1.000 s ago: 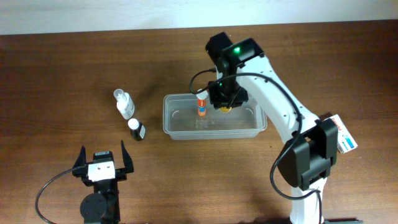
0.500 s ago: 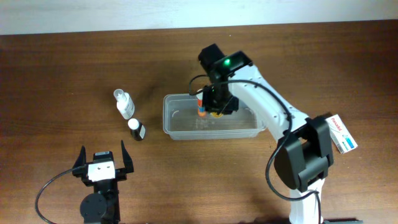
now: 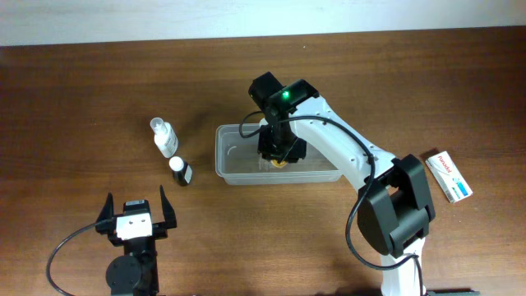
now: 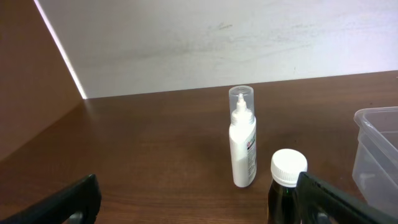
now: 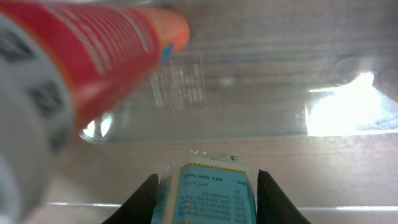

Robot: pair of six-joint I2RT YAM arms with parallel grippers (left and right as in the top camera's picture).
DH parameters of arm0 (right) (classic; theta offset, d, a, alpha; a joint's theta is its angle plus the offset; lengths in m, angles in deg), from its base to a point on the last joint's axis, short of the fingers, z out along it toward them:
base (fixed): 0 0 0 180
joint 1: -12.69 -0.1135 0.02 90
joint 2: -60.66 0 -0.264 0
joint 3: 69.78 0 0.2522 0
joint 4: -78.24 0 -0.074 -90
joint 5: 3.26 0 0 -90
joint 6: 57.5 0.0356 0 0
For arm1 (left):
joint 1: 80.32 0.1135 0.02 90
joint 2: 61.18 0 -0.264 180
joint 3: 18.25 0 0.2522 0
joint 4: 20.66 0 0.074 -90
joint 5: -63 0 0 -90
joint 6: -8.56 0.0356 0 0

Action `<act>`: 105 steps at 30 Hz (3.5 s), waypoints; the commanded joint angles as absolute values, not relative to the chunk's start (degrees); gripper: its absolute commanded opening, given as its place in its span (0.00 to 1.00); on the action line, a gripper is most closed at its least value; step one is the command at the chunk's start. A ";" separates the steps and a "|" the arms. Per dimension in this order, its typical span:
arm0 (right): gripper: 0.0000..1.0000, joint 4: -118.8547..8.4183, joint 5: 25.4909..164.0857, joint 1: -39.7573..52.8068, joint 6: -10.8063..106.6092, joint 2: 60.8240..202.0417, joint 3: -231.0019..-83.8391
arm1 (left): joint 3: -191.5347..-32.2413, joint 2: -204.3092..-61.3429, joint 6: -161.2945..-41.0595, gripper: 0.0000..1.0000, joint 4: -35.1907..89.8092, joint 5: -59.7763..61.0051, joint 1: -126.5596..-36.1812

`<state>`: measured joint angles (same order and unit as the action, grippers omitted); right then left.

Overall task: Pack container
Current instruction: 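Carry the gold jar with right gripper into the container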

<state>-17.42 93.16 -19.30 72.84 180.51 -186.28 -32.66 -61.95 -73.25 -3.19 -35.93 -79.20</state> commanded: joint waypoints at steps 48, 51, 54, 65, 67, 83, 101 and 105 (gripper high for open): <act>0.04 -13.44 92.05 -10.82 39.55 170.15 -182.41 | -32.53 -61.56 -72.12 1.00 -2.97 -35.56 -79.15; 0.04 -14.29 92.07 -10.82 33.87 170.15 -180.29 | -32.53 -61.56 -72.12 1.00 -2.97 -35.56 -79.15; 0.04 -14.12 92.07 -10.69 27.12 170.15 -179.09 | -32.53 -61.56 -72.12 1.00 -2.97 -35.56 -79.15; 0.04 -17.55 101.57 -8.63 24.95 170.35 -178.79 | -32.53 -61.56 -72.12 1.00 -2.97 -35.56 -79.15; 0.04 -18.68 101.57 -8.68 31.86 170.66 -178.61 | -32.53 -61.56 -72.12 1.00 -2.97 -35.56 -79.15; 0.04 -27.32 101.33 -9.86 53.02 170.74 -172.60 | -32.53 -61.56 -72.12 1.00 -2.95 -35.56 -79.15; 0.04 -42.99 101.14 -11.34 55.55 170.74 -160.19 | -32.53 -61.56 -72.12 1.00 -2.97 -35.78 -79.15; 0.04 -45.37 101.16 -11.37 55.57 170.74 -159.18 | -32.53 -61.56 -72.12 1.00 -2.97 -35.76 -79.15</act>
